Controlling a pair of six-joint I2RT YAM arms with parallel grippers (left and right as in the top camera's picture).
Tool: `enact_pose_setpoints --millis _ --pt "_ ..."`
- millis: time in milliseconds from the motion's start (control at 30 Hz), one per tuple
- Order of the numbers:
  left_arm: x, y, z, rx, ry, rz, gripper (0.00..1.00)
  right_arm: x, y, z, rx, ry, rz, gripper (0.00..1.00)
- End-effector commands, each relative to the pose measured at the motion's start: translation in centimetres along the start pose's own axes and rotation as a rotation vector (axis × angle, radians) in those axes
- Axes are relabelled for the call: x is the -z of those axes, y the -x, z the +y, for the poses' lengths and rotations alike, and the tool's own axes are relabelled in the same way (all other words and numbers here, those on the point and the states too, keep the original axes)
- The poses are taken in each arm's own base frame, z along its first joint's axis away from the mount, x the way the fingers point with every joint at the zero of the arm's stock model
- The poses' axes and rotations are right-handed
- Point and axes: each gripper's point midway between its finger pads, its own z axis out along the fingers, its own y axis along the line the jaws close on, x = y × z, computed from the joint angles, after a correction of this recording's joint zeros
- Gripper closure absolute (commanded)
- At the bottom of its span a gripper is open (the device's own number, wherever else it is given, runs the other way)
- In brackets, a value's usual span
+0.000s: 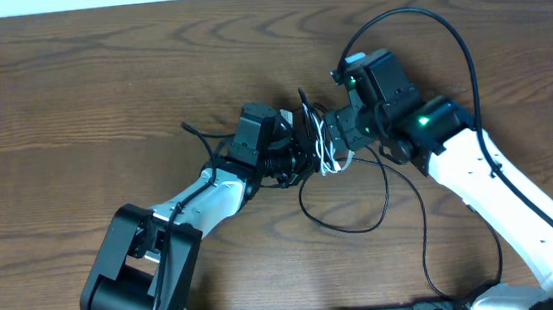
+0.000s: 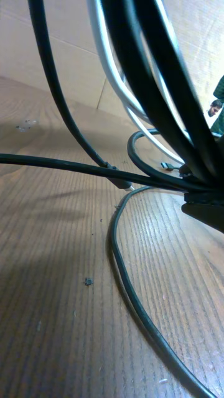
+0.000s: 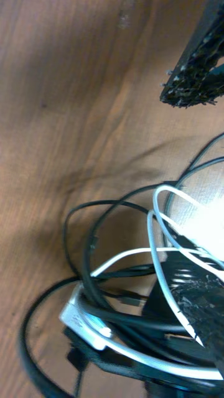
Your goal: Untangle cables
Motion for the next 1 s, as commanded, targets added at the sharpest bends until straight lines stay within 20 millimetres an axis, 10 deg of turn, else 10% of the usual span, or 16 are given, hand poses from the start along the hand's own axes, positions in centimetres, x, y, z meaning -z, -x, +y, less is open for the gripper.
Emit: enact_pose_setpoints --millis 0,433,533,600,900,967 --pt "-0.2 -0.6 0.4 0.012 -0.003 0.037 0.91 -1.8 0.2 -0.3 0.012 -0.031 0.004 0.15" --pt "0.9 -5.2 -2.4 -0.216 -0.18 0.301 0.92 -4.6 1.1 0.1 0.054 -0.015 -0.02 0.36" --pt "0.9 -5.1 -2.4 -0.215 -0.178 0.299 0.91 -4.5 1.3 -0.1 0.054 -0.023 -0.028 0.66" --pt "0.7 -4.7 -2.2 -0.214 -0.165 0.272 0.92 -4.4 1.3 0.0 0.046 -0.018 -0.028 0.69" --pt "0.0 -2.1 -1.2 -0.208 -0.09 0.124 0.92 0.6 1.9 -0.2 0.036 -0.009 -0.081 0.57" --pt "0.0 -1.5 -1.0 -0.203 -0.075 0.093 0.92 2.1 1.8 -0.2 0.033 -0.007 -0.093 0.67"
